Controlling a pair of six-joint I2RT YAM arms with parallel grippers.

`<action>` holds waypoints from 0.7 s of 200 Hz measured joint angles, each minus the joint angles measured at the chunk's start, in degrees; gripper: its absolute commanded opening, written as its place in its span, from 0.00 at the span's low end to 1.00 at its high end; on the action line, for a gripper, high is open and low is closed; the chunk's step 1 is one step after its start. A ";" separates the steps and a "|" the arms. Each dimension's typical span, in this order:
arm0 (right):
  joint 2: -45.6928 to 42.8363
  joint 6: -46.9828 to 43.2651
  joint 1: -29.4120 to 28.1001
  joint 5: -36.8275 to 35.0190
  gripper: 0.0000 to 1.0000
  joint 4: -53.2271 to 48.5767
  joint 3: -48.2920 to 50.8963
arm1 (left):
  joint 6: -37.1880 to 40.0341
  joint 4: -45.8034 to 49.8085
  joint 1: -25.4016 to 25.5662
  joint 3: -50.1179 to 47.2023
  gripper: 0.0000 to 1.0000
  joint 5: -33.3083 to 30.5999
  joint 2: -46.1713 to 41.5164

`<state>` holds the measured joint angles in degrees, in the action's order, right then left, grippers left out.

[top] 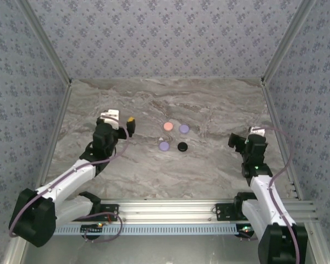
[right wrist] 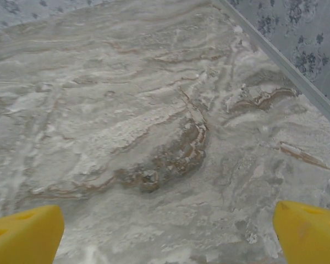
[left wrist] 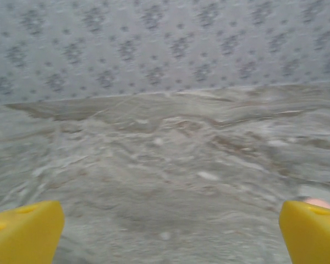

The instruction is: Insert the wireless bluetooth earbuds into the charging case

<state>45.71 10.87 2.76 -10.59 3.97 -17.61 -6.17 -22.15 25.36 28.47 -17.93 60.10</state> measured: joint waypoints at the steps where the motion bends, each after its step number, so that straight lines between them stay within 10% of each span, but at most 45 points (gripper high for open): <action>1: 0.37 -0.13 0.02 -0.09 1.00 0.85 0.39 | 0.00 -0.11 -0.28 -0.20 0.99 -0.07 0.00; 98: 33.55 -7.23 1.29 7.13 1.00 42.62 3.69 | 6.34 -7.28 -7.82 -5.09 0.99 -5.25 7.39; 140: 40.96 -7.98 1.31 8.92 1.00 44.81 0.26 | 10.64 -15.50 -10.19 -9.66 0.99 -2.38 15.26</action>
<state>86.67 2.90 4.08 -1.67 48.77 -17.34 4.47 -37.65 15.18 18.81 -20.32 75.35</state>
